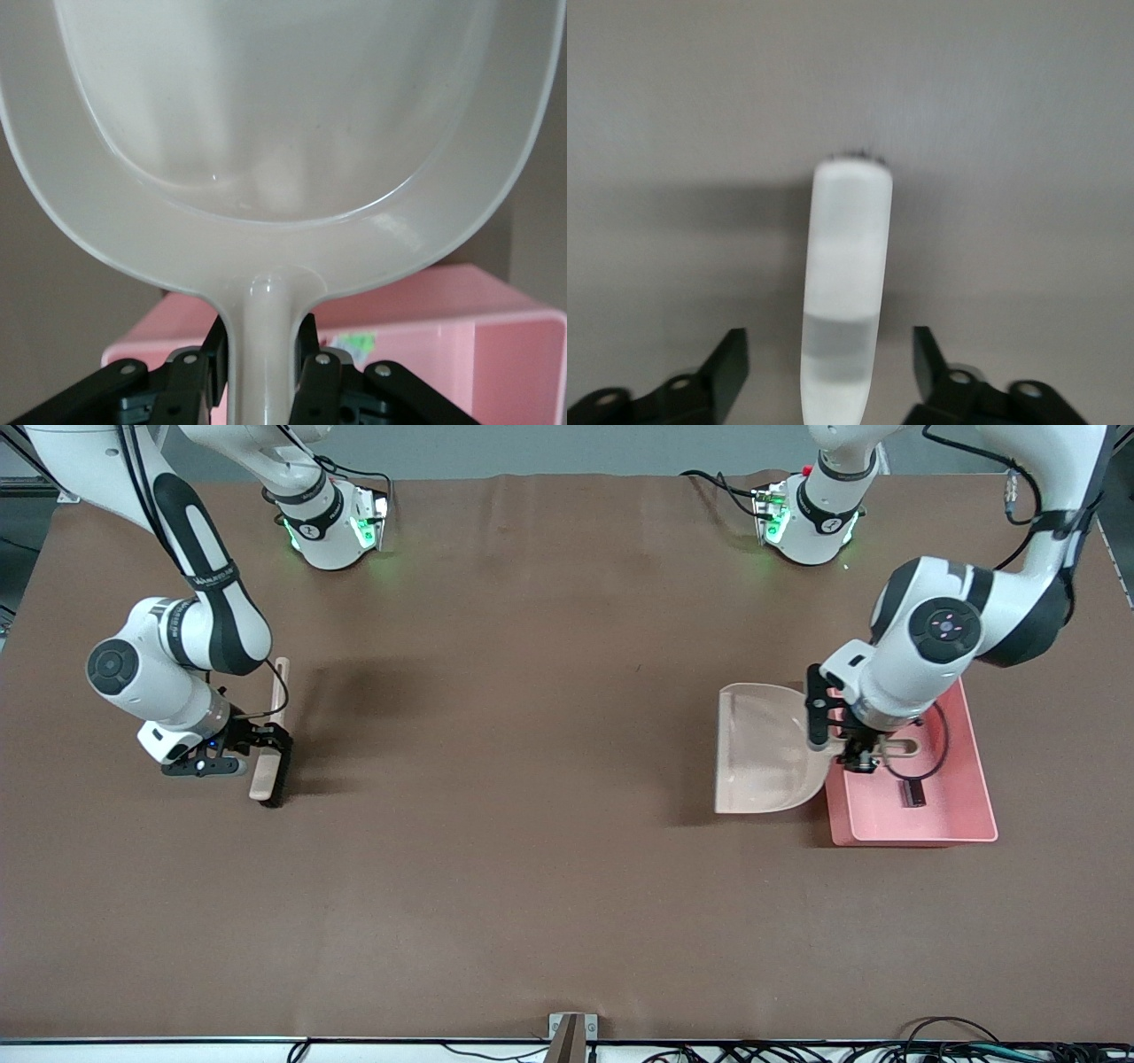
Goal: Clean e-waste and dump in bin
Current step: 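Lower the dustpan onto the table with the left gripper while the right releases the brush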
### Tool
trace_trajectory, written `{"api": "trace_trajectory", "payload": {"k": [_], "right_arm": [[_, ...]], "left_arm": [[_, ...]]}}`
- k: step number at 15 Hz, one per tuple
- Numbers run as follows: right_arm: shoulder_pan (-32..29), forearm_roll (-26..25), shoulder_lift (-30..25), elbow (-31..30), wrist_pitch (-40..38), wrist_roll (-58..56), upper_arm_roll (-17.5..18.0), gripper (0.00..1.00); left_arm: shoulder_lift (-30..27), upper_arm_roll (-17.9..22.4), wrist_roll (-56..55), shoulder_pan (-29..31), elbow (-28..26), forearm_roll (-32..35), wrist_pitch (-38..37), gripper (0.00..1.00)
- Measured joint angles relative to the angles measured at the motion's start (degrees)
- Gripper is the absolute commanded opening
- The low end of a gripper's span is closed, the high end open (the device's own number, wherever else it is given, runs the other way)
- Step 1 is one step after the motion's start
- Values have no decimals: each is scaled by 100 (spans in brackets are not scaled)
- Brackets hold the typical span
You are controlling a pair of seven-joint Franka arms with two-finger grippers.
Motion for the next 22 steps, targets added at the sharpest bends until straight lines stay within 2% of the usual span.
{"api": "trace_trajectory", "payload": {"k": [3, 8, 13, 15, 16, 18, 19, 22], "right_arm": [[-1, -4, -57, 719, -926, -53, -5, 100], [-1, -158, -444, 1982, -2503, -126, -9, 100], [-24, -193, -1250, 2357, -3230, -129, -36, 100], [-26, -210, -1422, 2677, -3849, -107, -43, 100], [-34, -213, -1466, 2885, -4145, -75, -52, 100], [-69, -215, -1534, 3210, -4472, -37, -73, 100], [-80, -215, -1583, 3315, -4532, -35, -80, 100], [-82, -216, -1764, 3559, -4835, 16, -70, 100]], "left_arm": [[320, -59, -751, -427, 24, 264, 119, 0], [1123, -73, -2539, -1039, 310, 1483, 227, 0], [1709, -70, -3114, -1296, 664, 1850, 230, 1], [1790, -68, -3220, -1339, 713, 1977, 230, 2], [1817, -65, -3274, -1374, 721, 2017, 230, 20], [1869, -54, -3418, -1426, 723, 2090, 228, 80], [1892, -53, -3557, -1440, 726, 2126, 222, 100], [1908, -56, -4068, -1521, 748, 2176, 169, 100]]}}
